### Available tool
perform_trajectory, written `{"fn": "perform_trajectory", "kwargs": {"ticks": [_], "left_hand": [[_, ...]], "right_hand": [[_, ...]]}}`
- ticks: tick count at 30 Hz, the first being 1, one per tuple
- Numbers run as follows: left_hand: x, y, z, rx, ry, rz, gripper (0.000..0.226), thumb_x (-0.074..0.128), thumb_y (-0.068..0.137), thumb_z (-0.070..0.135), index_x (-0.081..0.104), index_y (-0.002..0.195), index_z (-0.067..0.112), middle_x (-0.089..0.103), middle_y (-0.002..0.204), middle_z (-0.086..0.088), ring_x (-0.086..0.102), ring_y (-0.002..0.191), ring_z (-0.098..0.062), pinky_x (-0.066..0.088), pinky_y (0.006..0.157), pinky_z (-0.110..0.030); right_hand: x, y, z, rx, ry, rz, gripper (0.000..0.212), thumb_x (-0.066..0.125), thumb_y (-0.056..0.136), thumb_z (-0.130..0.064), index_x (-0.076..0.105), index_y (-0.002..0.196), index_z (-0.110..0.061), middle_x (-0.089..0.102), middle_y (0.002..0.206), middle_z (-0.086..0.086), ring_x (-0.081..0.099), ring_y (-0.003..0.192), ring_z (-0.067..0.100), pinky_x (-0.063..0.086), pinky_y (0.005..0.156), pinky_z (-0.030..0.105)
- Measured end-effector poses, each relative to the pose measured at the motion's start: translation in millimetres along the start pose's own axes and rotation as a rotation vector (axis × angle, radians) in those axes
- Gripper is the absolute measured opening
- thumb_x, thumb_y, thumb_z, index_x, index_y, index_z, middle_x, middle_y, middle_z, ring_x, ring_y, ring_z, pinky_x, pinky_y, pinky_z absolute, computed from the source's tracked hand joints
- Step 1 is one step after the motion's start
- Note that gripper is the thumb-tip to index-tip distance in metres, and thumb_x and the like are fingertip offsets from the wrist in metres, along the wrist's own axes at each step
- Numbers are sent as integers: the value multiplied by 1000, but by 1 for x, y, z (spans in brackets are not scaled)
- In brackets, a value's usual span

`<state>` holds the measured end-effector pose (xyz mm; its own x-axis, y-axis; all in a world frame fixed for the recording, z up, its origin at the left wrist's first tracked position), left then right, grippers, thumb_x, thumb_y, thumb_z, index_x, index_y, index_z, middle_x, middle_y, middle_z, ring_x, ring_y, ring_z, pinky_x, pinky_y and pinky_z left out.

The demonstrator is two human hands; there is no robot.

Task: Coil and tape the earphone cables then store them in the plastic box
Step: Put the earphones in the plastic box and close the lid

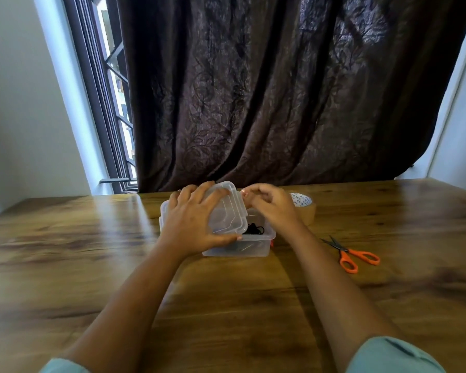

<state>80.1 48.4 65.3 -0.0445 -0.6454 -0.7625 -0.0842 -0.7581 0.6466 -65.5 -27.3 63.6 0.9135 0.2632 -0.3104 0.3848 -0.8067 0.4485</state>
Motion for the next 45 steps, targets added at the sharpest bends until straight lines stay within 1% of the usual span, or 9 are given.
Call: {"fn": "perform_trajectory", "kwargs": {"ticks": [6,12,15,19,23,27,30,39,45], "left_hand": [[4,1,22,116,-48,17,84,45,66,82,49,133,31,51,139,6,43,126,-24,40,99,-48],[11,0,8,63,-49,-10,78,31,76,83,47,135,35,49,141,9,43,128,-16,34,102,-40],[26,-8,-8,2,-169,-70,71,23,82,78,47,135,37,46,142,10,38,131,-14,31,104,-39],[39,-8,-29,-200,-538,-36,61,33,86,71,52,129,32,46,135,8,39,127,-16,34,105,-37],[53,-15,-49,-549,-741,-113,47,56,92,40,45,134,24,50,123,5,54,109,-18,50,92,-40],[74,-35,-56,-898,-1011,-275,45,53,90,51,57,117,16,67,104,-8,66,89,-24,57,75,-38],[76,-36,-53,-927,-1103,-316,43,49,90,56,62,101,17,69,96,-10,64,86,-23,56,82,-40],[69,-35,-60,-960,-1050,-265,46,62,83,53,56,103,12,60,74,-5,44,53,-12,40,45,-22],[67,-33,-57,-917,-1112,-205,46,60,85,51,59,101,8,59,68,-2,51,55,-11,44,51,-24]], "right_hand": [[11,-3,8,1,39,-12,21,65,89,-23,61,109,-23,57,61,-1,56,60,14,48,60,31],[-23,-2,27,61,-24,220,23,60,90,-18,58,110,-29,67,84,17,65,76,32,54,63,40],[-19,-1,38,111,-72,162,27,58,91,-17,58,118,-22,63,85,3,62,75,19,49,59,24],[-20,1,51,180,-85,153,31,57,91,-15,59,122,-14,61,103,-3,56,88,6,44,66,11],[-20,1,55,247,-30,121,30,56,92,-19,60,121,-14,62,105,-3,58,94,9,50,76,20],[-17,0,63,320,-111,59,25,52,91,-30,66,89,-10,64,81,4,61,79,19,47,68,32],[-19,-3,67,410,-149,25,33,50,89,-38,64,84,-8,66,80,10,63,78,25,49,67,33],[-15,-14,71,590,61,-82,27,49,92,-38,63,103,-18,64,90,0,57,84,15,47,61,24],[-14,-13,72,584,8,-94,36,46,93,-45,63,107,-16,64,95,4,57,87,19,46,67,26]]}}
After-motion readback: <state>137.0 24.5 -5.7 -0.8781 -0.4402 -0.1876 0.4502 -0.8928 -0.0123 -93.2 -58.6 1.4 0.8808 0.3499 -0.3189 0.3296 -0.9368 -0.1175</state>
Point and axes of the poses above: each hand's wrist, its own y-axis towards the middle knuckle, its own x-axis out of the palm, z = x × y, the point moved 8 cm from there along y, towards the middle knuckle
